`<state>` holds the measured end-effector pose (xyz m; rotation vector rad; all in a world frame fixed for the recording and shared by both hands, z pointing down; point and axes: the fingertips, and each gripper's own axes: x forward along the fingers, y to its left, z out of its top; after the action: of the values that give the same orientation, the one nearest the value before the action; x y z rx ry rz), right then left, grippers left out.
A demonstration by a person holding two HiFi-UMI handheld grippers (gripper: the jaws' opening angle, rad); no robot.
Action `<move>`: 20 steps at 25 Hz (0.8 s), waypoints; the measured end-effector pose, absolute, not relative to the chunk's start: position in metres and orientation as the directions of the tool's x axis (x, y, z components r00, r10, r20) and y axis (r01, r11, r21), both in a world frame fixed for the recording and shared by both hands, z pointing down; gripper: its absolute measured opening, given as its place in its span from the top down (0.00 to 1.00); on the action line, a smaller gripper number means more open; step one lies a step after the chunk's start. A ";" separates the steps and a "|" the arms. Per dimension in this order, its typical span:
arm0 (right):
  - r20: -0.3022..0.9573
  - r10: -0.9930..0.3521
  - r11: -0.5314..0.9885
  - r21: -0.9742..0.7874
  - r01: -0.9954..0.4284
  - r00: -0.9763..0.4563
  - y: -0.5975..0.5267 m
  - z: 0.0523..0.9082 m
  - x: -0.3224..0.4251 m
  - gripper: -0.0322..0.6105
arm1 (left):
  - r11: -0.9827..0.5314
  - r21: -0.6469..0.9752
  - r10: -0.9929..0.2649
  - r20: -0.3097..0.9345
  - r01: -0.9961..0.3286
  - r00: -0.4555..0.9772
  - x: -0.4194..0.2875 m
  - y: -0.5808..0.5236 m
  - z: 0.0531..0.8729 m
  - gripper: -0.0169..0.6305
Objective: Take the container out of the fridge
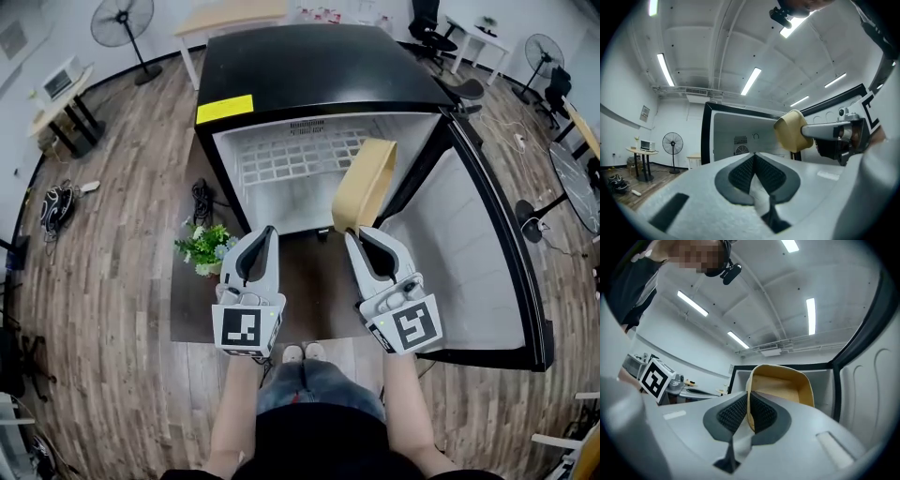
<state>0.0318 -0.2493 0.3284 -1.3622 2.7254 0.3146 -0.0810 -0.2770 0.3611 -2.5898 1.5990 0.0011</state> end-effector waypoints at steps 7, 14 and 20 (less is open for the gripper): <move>-0.226 -0.810 0.533 0.097 -0.840 -0.541 -0.242 0.324 0.051 0.91 | -0.432 -0.090 -0.895 -0.082 -0.897 0.439 -0.078 -0.277 0.354 0.96; -0.285 -0.830 0.499 0.004 -0.866 -0.480 -0.238 0.331 0.068 0.91 | -0.434 -0.087 -0.894 -0.077 -0.897 0.441 -0.081 -0.277 0.360 0.96; -0.277 -0.845 0.478 -0.006 -0.878 -0.458 -0.240 0.336 0.072 0.91 | -0.428 -0.088 -0.898 -0.072 -0.900 0.434 -0.087 -0.275 0.362 0.96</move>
<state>0.0720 -0.2403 0.3364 -1.4779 2.4845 0.2003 -0.0870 -0.2755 0.3616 -2.5629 1.6138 0.0218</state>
